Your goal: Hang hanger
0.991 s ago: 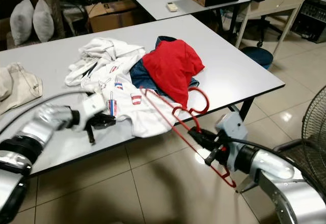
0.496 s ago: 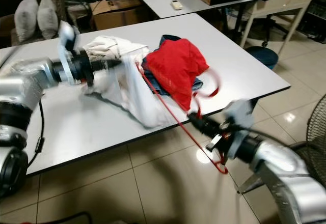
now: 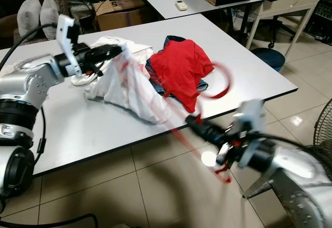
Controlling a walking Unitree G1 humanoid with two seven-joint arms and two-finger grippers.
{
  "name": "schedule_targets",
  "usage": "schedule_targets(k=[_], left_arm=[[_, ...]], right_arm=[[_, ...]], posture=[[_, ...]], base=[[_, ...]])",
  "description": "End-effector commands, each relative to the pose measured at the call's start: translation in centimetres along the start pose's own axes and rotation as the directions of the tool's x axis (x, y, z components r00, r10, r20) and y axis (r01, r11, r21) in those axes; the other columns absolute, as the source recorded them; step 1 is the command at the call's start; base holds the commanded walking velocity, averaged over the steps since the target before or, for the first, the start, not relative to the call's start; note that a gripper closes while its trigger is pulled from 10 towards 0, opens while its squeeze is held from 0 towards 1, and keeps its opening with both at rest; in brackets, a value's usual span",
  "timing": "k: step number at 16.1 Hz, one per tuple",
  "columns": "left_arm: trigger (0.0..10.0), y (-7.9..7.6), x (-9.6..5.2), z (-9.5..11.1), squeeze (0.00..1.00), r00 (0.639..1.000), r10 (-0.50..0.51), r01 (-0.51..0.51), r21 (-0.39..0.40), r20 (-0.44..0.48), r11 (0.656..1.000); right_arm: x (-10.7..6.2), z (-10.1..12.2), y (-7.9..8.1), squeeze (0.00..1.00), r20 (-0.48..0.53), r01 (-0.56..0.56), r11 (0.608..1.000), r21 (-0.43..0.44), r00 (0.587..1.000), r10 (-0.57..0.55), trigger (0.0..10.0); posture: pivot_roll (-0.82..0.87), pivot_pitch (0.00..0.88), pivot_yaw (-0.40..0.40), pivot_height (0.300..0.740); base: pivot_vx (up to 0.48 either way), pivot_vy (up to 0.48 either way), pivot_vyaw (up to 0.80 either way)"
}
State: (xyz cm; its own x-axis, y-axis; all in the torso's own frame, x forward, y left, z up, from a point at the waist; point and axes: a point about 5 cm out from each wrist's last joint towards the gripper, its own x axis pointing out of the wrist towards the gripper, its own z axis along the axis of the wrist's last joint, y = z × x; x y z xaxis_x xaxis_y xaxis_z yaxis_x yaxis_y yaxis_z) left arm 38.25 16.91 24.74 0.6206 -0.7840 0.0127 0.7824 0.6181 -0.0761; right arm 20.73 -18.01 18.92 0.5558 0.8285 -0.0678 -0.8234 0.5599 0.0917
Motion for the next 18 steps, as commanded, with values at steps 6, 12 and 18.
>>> schedule_targets(k=[6,12,18], left_arm=[[0.0,-1.4,-0.6,-0.3,0.00,0.990,-0.110,0.117,0.085,-0.084,0.989],[0.0,-2.6,-1.0,-1.4,0.00,0.978,-0.148,0.163,0.093,-0.150,0.982],[0.0,-0.7,-3.8,6.2,0.00,0.984,-0.087,0.073,0.087,0.158,0.993]], right_arm=[[1.6,-1.5,-2.2,0.00,-0.089,0.159,0.987,0.005,0.983,-0.158,10.0],[2.8,-2.0,-3.9,0.00,-0.113,0.269,0.963,0.012,0.957,-0.266,10.0],[5.3,2.2,-5.0,0.00,0.123,0.349,0.937,-0.022,0.931,-0.344,10.0]], posture=[[-0.19,0.000,0.090,0.740],[-0.19,0.000,0.089,0.740],[-0.19,0.000,0.084,0.740]], base=[[0.000,0.000,0.00],[0.000,0.000,0.00],[0.000,0.000,0.00]])
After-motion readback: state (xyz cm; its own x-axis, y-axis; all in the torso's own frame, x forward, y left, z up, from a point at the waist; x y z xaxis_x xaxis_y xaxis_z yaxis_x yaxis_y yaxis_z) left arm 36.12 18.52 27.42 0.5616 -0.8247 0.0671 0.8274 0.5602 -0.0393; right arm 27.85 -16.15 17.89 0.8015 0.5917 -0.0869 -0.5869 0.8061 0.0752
